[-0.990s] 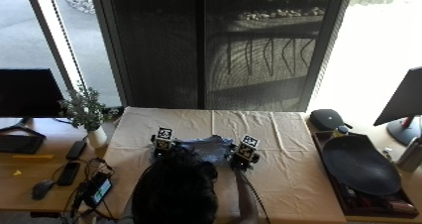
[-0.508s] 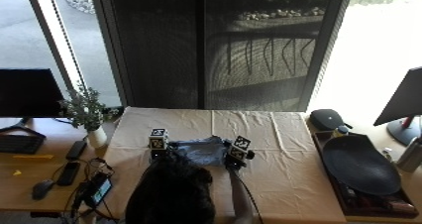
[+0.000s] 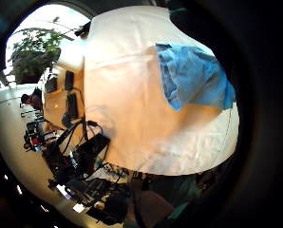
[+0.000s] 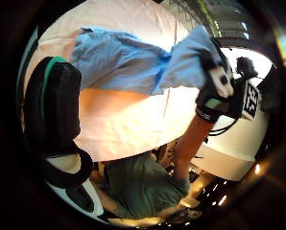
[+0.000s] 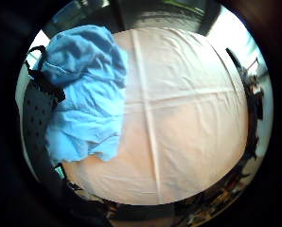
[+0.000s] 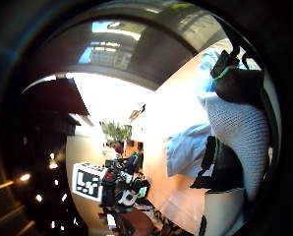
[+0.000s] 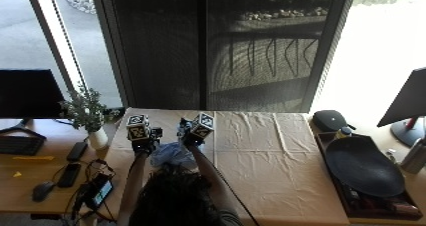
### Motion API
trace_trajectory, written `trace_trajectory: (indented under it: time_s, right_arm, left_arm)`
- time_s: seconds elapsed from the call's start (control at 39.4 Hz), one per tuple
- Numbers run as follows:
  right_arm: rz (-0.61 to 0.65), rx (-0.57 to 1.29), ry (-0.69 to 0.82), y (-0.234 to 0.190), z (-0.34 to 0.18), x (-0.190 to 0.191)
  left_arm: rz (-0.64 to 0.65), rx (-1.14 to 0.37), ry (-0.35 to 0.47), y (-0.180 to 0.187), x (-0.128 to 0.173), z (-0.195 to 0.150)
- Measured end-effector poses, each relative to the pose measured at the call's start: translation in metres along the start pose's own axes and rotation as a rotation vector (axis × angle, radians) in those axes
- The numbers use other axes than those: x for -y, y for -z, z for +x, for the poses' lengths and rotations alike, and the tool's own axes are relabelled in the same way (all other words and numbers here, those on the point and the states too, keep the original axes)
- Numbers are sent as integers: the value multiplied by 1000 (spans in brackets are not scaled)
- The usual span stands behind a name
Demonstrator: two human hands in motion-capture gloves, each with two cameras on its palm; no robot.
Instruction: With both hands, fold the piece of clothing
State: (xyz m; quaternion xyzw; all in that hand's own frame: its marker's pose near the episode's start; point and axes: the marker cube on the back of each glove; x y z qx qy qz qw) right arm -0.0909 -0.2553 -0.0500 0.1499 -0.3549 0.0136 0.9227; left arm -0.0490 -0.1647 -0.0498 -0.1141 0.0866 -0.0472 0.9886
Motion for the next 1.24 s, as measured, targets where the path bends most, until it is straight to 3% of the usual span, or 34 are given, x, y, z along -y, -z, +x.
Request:
trace_trajectory:
  time_s: [0.08, 0.15, 0.28, 0.41, 0.53, 0.66, 0.71, 0.79, 0.86, 0.91, 1.02, 1.12, 1.24]
  right_arm:
    - [6, -27, 105, -24, -52, -19]
    - [-10, -117, 165, -65, -69, -32]
    - [-81, -250, 190, -112, -64, -53]
    - [-62, -227, 232, -121, -64, -54]
    - [-334, -131, 341, -102, -60, -70]
    - [-645, -208, 329, -55, -46, -84]
    - [-690, -255, 382, -35, -42, -84]
    - [-615, -503, 368, 10, -26, -81]
    - [-483, -880, 178, 72, -1, -81]
    - [-457, -1002, 57, 102, 11, -85]
    - [-341, -950, 18, 133, 18, -80]
    - [-257, -851, 69, 136, 26, -68]
    - [-211, -734, 120, 142, 27, -67]
  left_arm:
    - [79, 11, 37, 2, 8, -18]
    - [115, -9, 51, 3, 5, -29]
    - [105, -20, 68, -7, 5, -43]
    - [94, -11, 84, -19, 16, -52]
    - [99, -15, 80, -16, 6, -46]
    - [147, -1, 66, -17, 10, -42]
    - [180, 0, 56, -19, 15, -39]
    - [229, -9, 33, -19, 17, -26]
    - [255, -6, 16, -20, 14, -10]
    - [246, 10, 19, -22, 11, -1]
    - [244, 50, 13, -28, 14, 13]
    - [332, 87, -6, -13, 1, 26]
    - [236, 21, -42, -31, 8, 34]
